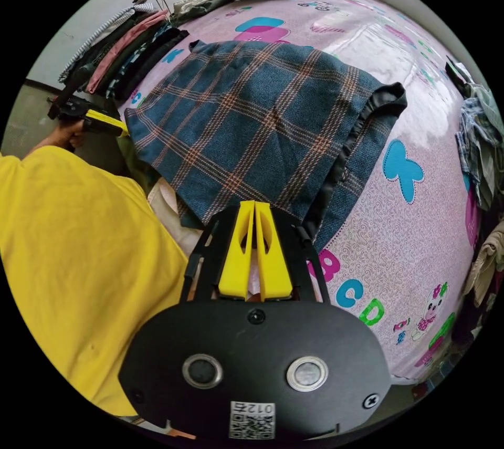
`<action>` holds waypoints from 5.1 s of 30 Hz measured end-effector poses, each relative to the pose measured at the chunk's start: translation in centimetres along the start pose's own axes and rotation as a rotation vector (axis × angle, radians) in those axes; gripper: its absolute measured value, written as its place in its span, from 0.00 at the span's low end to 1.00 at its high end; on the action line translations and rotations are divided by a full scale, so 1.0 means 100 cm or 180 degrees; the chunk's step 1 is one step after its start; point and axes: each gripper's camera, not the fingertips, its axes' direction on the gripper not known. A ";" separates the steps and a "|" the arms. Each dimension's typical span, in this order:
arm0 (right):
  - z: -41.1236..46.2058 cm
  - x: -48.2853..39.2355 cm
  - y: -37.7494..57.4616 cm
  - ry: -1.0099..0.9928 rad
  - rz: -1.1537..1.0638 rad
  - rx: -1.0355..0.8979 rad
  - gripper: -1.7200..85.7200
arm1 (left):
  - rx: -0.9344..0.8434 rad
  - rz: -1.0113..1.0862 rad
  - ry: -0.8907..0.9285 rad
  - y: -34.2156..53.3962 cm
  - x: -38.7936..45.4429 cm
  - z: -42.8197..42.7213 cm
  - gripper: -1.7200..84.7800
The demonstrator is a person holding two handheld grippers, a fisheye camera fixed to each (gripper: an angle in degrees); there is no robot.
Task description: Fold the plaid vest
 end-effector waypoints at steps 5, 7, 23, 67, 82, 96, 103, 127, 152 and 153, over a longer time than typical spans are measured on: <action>-0.027 0.002 -0.009 -0.0119 0.0038 0.0148 0.02 | 0.1060 -0.0317 -0.0245 0.028 -0.003 -0.078 0.02; -0.045 0.001 -0.014 -0.0120 0.0044 0.0370 0.02 | 0.1427 -0.0059 -0.0400 0.027 0.016 -0.105 0.02; -0.010 0.033 -0.073 -0.0018 0.0248 -0.0128 0.02 | 0.0253 0.0512 0.0225 -0.009 0.022 0.008 0.03; -0.023 0.026 -0.113 -0.0113 0.0399 0.0140 0.02 | 0.0807 0.0595 0.0260 -0.064 0.038 -0.072 0.02; 0.066 -0.023 -0.073 0.0477 0.0310 -0.0310 0.02 | 0.0311 0.0239 0.0141 0.030 0.035 -0.008 0.02; 0.039 -0.072 -0.117 0.0294 0.0219 0.0316 0.02 | 0.0554 -0.0063 0.0481 0.065 -0.010 -0.032 0.02; 0.079 -0.140 -0.191 -0.0287 -0.0472 0.0403 0.02 | 0.0678 -0.0215 0.0678 0.079 -0.034 -0.042 0.03; 0.211 -0.237 -0.302 -0.0564 -0.0781 -0.0338 0.02 | 0.0764 -0.0727 0.1737 0.115 -0.153 -0.059 0.17; 0.196 -0.268 -0.560 0.0509 -0.1300 -0.0880 0.11 | 0.0663 -0.0768 0.1464 0.108 -0.127 -0.013 0.03; 0.201 -0.271 -0.562 0.0632 -0.1330 -0.0970 0.09 | 0.0675 -0.0769 0.1471 0.109 -0.124 -0.010 0.03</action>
